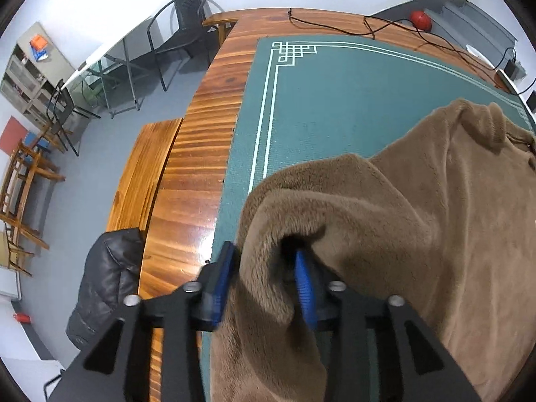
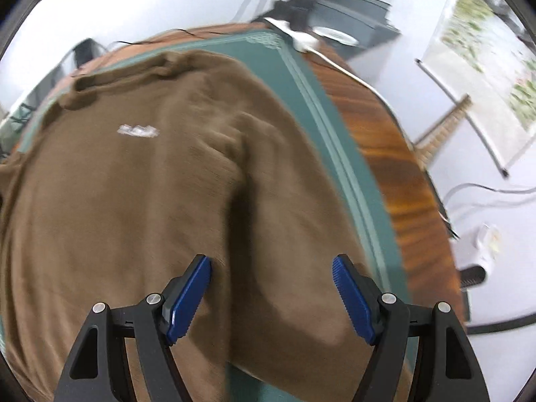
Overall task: Fold clothes
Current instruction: 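Release the sweatshirt and pull the left gripper back along the sleeve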
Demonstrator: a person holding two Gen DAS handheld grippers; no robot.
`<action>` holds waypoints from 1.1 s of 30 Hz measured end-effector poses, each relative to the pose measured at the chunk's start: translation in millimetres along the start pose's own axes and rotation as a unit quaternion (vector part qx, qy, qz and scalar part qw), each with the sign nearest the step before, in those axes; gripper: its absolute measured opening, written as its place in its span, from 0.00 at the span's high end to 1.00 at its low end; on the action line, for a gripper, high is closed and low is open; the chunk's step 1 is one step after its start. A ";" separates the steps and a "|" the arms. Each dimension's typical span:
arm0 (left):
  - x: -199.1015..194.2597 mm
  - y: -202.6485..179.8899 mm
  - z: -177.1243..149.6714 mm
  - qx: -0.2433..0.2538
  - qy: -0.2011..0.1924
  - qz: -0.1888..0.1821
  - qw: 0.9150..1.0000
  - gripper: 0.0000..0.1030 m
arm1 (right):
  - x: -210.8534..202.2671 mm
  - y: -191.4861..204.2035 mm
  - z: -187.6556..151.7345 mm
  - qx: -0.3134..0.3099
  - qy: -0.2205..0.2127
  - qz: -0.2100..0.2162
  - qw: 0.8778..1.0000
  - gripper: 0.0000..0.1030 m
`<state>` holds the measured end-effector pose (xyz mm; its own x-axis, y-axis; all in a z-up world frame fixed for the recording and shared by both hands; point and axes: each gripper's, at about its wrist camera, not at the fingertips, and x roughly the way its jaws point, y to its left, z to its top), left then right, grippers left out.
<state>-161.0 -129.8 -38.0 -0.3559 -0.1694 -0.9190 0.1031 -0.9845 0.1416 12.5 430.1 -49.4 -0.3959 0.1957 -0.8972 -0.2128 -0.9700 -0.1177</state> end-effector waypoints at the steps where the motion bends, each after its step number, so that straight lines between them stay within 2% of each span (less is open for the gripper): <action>1: -4.6 -0.2 -2.9 -0.005 -0.001 -0.002 1.000 0.51 | 2.5 -3.2 -2.9 -0.004 0.005 -0.005 1.000 0.25; 4: -17.7 -2.5 -10.4 -0.010 -0.005 -0.007 1.000 0.45 | 15.1 -3.8 -4.7 -0.032 0.013 -0.026 0.999 0.25; 10: -52.9 -11.1 -42.6 -0.008 -0.014 0.003 1.000 0.30 | 37.5 -6.1 18.8 -0.059 -0.007 -0.016 0.998 0.25; 15: -81.4 -14.7 -85.8 -0.019 -0.015 0.013 1.000 0.25 | 47.0 -36.2 38.0 -0.053 -0.026 -0.058 0.997 0.25; 19: -90.4 -13.0 -122.0 -0.039 -0.001 0.020 0.999 0.24 | 36.0 -61.8 44.5 -0.053 -0.049 -0.093 0.993 0.25; 20: -91.5 -13.7 -130.0 -0.043 0.003 0.020 0.999 0.24 | 27.5 -60.9 41.0 -0.064 -0.059 -0.076 0.993 0.25; 24: -98.2 -21.2 -164.3 -0.058 0.016 0.017 0.998 0.24 | -4.2 -48.8 19.0 -0.106 -0.074 0.045 0.991 0.25; 26: -102.1 -25.0 -175.5 -0.065 0.016 0.013 0.998 0.24 | -13.1 -37.0 0.0 -0.154 -0.065 0.092 0.982 0.23; 28: -107.3 -28.8 -184.0 -0.069 0.014 0.011 0.997 0.24 | -20.7 -24.3 -20.4 -0.207 -0.054 0.134 0.968 0.23; 30: -111.5 -32.8 -190.3 -0.069 0.013 0.010 0.997 0.24 | -22.6 -13.2 -40.6 -0.261 -0.040 0.140 0.954 0.23; 33: -116.9 -38.9 -199.0 -0.066 0.012 0.009 0.998 0.24 | -14.4 -8.3 -64.5 -0.321 -0.025 0.097 0.942 0.23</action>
<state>61.4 -62.9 -9.2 -0.3302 -0.1836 -0.9259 0.2314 -0.9667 0.1091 77.6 426.0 -62.9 -0.4171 -0.0029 -0.9089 0.4457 -0.8722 -0.2017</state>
